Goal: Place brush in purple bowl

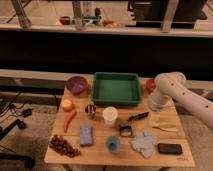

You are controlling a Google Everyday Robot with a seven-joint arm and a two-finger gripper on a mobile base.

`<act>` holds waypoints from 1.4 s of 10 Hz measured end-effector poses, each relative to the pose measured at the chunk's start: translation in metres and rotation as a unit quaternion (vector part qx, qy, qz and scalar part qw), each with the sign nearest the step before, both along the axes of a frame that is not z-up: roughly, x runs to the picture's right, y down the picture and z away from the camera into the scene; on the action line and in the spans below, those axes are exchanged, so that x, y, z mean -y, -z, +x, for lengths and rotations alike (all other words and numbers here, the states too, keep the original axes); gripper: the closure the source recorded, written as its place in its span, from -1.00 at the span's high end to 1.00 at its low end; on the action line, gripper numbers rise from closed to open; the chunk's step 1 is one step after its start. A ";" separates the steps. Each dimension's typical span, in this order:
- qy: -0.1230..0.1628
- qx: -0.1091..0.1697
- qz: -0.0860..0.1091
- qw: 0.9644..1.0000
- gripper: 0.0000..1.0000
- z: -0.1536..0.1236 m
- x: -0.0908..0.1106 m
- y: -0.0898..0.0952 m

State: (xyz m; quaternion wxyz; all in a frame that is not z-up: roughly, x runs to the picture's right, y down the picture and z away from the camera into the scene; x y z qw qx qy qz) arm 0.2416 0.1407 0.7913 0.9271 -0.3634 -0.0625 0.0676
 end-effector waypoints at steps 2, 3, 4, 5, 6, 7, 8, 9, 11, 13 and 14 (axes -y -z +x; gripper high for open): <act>-0.017 0.012 -0.016 1.000 0.60 -0.003 -0.005 -0.020; -0.025 0.015 -0.021 0.999 0.60 -0.001 -0.008 -0.027; -0.031 0.018 -0.025 0.999 0.60 0.000 -0.011 -0.035; -0.037 0.020 -0.029 0.999 0.60 0.001 -0.014 -0.045; -0.041 0.020 -0.032 0.998 0.60 0.005 -0.016 -0.053; -0.044 0.018 -0.034 0.998 0.60 0.009 -0.019 -0.059; -0.047 0.016 -0.036 0.998 0.60 0.014 -0.020 -0.065; -0.049 0.015 -0.035 0.998 0.60 0.018 -0.019 -0.072; -0.053 0.010 -0.035 0.998 0.60 0.025 -0.019 -0.081; -0.055 0.006 -0.035 0.998 0.60 0.032 -0.022 -0.084; -0.055 0.005 -0.035 0.998 0.60 0.034 -0.023 -0.086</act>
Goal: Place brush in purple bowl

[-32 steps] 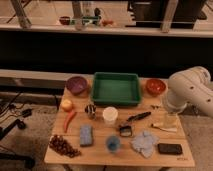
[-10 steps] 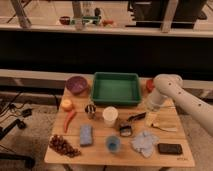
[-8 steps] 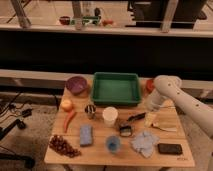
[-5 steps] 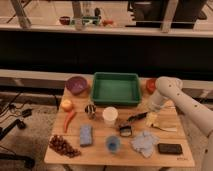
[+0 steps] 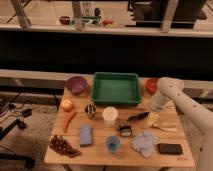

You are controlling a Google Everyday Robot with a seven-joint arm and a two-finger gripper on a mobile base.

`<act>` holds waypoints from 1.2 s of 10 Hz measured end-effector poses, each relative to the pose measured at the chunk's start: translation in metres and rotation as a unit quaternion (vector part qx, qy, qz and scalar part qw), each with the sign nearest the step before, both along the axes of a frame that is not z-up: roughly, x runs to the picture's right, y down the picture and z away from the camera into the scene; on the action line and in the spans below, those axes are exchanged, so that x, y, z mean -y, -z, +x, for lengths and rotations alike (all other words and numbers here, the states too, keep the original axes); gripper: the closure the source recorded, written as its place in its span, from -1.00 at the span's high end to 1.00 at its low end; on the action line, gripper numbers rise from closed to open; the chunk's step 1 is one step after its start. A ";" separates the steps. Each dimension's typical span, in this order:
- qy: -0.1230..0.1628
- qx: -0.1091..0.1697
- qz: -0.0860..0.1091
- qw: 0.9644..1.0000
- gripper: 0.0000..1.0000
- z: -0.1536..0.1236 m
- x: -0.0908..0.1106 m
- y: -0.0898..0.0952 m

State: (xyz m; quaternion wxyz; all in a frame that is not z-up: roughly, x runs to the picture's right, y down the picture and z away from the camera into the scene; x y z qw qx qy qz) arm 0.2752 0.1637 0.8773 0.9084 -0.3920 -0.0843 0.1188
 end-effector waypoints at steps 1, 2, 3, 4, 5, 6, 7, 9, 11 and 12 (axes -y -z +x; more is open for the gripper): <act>0.001 -0.001 0.002 1.000 0.60 0.000 -0.001 -0.003; 0.001 -0.001 0.003 1.000 0.60 0.000 -0.001 -0.005; 0.001 -0.001 0.004 1.000 0.54 0.000 -0.003 -0.006; 0.002 0.000 0.007 1.000 0.41 -0.001 -0.003 -0.006; 0.002 0.001 0.012 1.000 0.17 -0.003 -0.002 -0.005; 0.002 0.002 0.014 1.000 0.01 -0.004 -0.002 -0.005; 0.001 0.002 0.020 1.000 -0.24 -0.007 -0.001 -0.004; 0.000 0.004 0.025 1.000 -0.61 -0.010 0.001 -0.002; 0.001 0.007 0.031 0.999 -0.81 -0.016 0.003 -0.001; 0.002 0.009 0.033 0.999 -0.81 -0.019 0.004 0.000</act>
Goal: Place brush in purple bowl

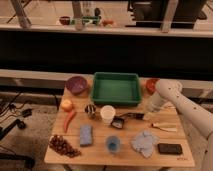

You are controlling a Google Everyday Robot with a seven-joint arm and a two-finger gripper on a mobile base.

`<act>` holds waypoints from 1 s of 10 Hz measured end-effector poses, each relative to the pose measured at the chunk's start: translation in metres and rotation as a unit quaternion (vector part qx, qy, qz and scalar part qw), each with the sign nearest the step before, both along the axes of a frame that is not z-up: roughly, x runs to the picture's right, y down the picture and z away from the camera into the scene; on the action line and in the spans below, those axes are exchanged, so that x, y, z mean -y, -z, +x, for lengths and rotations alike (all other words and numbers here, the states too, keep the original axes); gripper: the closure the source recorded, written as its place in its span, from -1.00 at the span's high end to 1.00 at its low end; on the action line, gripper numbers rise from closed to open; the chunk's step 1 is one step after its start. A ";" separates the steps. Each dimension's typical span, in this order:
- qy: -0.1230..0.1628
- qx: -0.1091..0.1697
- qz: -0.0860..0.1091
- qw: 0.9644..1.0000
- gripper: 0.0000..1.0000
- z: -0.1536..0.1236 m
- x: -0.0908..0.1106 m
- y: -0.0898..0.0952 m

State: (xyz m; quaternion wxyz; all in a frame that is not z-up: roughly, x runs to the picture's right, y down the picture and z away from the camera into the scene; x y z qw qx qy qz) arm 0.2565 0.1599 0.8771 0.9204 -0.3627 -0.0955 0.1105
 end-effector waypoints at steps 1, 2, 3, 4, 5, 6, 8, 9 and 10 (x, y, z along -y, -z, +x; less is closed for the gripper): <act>0.002 0.002 0.005 1.000 -0.81 -0.003 0.001 0.002; 0.007 0.004 0.013 1.000 -0.81 -0.005 0.006 0.008; 0.020 0.007 0.025 0.999 -0.81 -0.008 0.014 0.016; 0.031 0.010 0.032 0.999 -0.81 -0.010 0.020 0.022; 0.053 0.013 0.046 0.997 -0.81 -0.013 0.032 0.031; 0.071 0.011 0.059 0.996 -0.81 -0.010 0.042 0.039; 0.099 0.003 0.081 0.992 -0.81 -0.002 0.064 0.055; 0.114 0.000 0.095 0.989 -0.81 0.000 0.080 0.064; 0.119 -0.001 0.104 0.987 -0.81 0.001 0.091 0.072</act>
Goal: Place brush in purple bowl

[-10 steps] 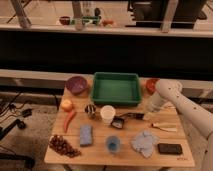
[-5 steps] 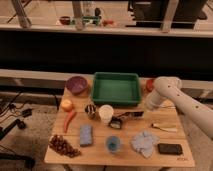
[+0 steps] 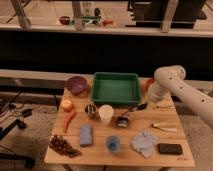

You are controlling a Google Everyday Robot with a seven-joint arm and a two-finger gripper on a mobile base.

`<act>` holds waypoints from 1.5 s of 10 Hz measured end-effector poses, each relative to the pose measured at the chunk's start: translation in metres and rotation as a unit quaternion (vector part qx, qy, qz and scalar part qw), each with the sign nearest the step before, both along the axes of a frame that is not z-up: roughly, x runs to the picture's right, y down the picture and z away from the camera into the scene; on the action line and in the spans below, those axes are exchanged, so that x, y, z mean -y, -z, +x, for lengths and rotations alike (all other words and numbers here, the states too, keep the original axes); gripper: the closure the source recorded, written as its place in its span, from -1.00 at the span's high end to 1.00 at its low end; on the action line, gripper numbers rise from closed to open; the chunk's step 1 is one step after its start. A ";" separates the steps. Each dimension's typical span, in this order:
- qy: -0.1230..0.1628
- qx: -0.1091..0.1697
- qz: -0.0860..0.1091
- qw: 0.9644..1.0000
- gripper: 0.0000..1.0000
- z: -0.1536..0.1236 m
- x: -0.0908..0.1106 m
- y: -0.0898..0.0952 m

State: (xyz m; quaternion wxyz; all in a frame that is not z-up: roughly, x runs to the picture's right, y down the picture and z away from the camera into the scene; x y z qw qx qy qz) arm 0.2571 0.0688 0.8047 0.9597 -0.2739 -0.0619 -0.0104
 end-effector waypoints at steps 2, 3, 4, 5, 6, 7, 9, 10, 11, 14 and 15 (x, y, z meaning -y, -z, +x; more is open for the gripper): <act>0.004 0.004 0.022 1.000 -0.81 0.002 0.024 0.028; 0.004 0.011 0.033 0.999 -0.81 -0.001 0.032 0.046; 0.005 0.017 0.041 0.999 -0.81 -0.006 0.037 0.063; 0.008 0.027 0.052 0.998 -0.81 -0.017 0.042 0.089; 0.012 0.037 0.061 0.997 -0.81 -0.030 0.046 0.109; 0.016 0.046 0.066 0.997 -0.81 -0.042 0.048 0.123; 0.024 0.077 0.079 0.994 -0.81 -0.076 0.049 0.160; 0.028 0.094 0.087 0.991 -0.81 -0.089 0.050 0.177; 0.032 0.112 0.095 0.989 -0.81 -0.102 0.051 0.194; 0.050 0.161 0.103 0.980 -0.81 -0.145 0.051 0.218; 0.061 0.179 0.101 0.977 -0.81 -0.168 0.051 0.220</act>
